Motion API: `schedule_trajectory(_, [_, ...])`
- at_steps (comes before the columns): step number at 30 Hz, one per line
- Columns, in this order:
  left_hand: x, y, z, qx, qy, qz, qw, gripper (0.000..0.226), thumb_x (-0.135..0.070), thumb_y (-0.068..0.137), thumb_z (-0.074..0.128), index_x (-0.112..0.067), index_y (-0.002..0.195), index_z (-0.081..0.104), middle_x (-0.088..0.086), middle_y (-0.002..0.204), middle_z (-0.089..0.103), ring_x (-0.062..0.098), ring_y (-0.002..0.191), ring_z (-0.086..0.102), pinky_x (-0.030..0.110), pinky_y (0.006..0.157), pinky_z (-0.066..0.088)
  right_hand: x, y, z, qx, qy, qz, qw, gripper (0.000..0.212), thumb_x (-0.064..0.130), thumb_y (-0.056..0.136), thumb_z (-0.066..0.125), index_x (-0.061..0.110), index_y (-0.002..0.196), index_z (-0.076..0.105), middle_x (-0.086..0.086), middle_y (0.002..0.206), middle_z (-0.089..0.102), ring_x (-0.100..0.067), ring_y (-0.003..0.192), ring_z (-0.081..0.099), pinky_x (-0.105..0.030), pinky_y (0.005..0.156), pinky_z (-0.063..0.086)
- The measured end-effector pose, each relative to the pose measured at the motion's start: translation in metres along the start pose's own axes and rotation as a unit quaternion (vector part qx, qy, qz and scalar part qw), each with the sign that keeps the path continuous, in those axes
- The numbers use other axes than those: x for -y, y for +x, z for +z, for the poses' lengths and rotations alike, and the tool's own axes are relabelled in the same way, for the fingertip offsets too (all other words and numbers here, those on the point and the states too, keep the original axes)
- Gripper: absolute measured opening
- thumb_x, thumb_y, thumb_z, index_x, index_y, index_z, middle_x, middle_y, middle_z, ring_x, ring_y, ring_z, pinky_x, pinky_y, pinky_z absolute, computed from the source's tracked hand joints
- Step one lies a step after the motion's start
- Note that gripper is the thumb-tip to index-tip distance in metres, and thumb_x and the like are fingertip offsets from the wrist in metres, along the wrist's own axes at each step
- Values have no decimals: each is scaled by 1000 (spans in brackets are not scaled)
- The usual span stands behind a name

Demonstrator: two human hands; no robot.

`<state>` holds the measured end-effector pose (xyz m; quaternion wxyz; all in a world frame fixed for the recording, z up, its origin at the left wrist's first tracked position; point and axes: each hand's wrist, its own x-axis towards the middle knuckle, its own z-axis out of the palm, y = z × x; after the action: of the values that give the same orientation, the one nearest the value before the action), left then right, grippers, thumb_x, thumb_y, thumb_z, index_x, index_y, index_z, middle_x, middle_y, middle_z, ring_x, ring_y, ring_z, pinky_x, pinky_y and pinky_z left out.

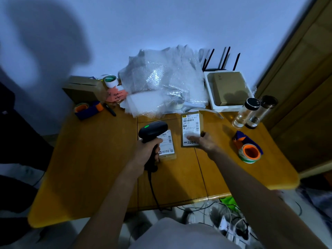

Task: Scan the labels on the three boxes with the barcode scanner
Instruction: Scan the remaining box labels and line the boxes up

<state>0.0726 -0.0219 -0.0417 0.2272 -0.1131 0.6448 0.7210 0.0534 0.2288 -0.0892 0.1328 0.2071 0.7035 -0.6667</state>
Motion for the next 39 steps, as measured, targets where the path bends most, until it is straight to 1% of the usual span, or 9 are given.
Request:
schedule_trajectory(2, [1, -2, -1, 2, -2, -2, 1000, 12, -16, 91, 71, -12, 82, 65, 2, 55, 52, 17, 47, 47, 32, 52, 45, -5, 4, 1, -19, 15, 19, 1000, 28, 18, 88, 76, 12, 112, 64, -4, 100, 72, -15, 83, 72, -21, 57, 55])
schedule_trajectory(6, [4, -5, -3, -8, 6, -12, 1000, 15, -17, 91, 72, -12, 79, 64, 3, 56, 52, 17, 47, 47, 33, 53, 45, -22, 14, 0, -49, 20, 48, 997, 24, 26, 86, 78, 14, 102, 65, -9, 103, 73, -20, 83, 72, -32, 65, 56])
schedule_trajectory(11, [7, -8, -3, -13, 15, -14, 1000, 15, -15, 93, 69, -11, 80, 63, 3, 55, 51, 17, 46, 46, 33, 55, 44, -49, 27, -5, -69, 20, 90, 993, 54, 36, 85, 79, 3, 124, 62, -15, 116, 73, -28, 95, 73, -31, 60, 54])
schedule_trajectory(15, [12, -7, -6, -19, 24, -28, 999, 18, -18, 93, 70, -14, 76, 63, 2, 55, 50, 15, 46, 46, 32, 55, 44, -61, 34, -4, -84, 14, 117, 990, 48, 35, 90, 75, -2, 119, 64, -18, 114, 73, -32, 96, 72, -31, 59, 50])
schedule_trajectory(21, [16, -6, -10, -36, 24, -47, 998, 21, -19, 92, 70, -13, 74, 61, 2, 55, 50, 15, 46, 47, 31, 54, 43, -74, 46, 0, -75, 7, 134, 988, 59, 43, 84, 79, 4, 124, 60, -14, 111, 75, -30, 95, 75, -32, 60, 54])
schedule_trajectory(24, [16, -5, -13, -39, 25, -49, 998, 21, -18, 92, 70, -14, 74, 60, 1, 54, 51, 14, 45, 47, 30, 53, 45, -73, 50, 6, -75, 15, 129, 989, 55, 34, 89, 76, 1, 127, 51, -15, 116, 72, -28, 93, 73, -29, 52, 54])
schedule_trajectory(28, [18, -3, -17, -50, 24, -55, 997, 25, -18, 91, 70, -13, 71, 57, 2, 55, 49, 16, 46, 46, 31, 53, 44, -73, 55, 12, -81, 6, 136, 987, 68, 30, 92, 73, 5, 143, 36, -17, 127, 66, -34, 110, 69, -34, 64, 52])
schedule_trajectory(35, [20, -5, -26, -79, 10, -77, 994, 29, -20, 91, 71, -15, 67, 56, 1, 55, 50, 15, 45, 46, 30, 52, 43, -86, 73, 21, -71, -59, 127, 988, 50, 34, 92, 72, 6, 129, 55, -12, 121, 70, -30, 104, 71, -46, 87, 60])
schedule_trajectory(39, [21, -8, -30, -99, 6, -84, 991, 26, -20, 92, 70, -14, 70, 58, 0, 54, 51, 14, 46, 47, 28, 52, 43, -86, 78, 26, -88, -111, 111, 984, 51, 36, 92, 72, 4, 130, 60, -13, 120, 71, -27, 99, 72, -38, 77, 61])
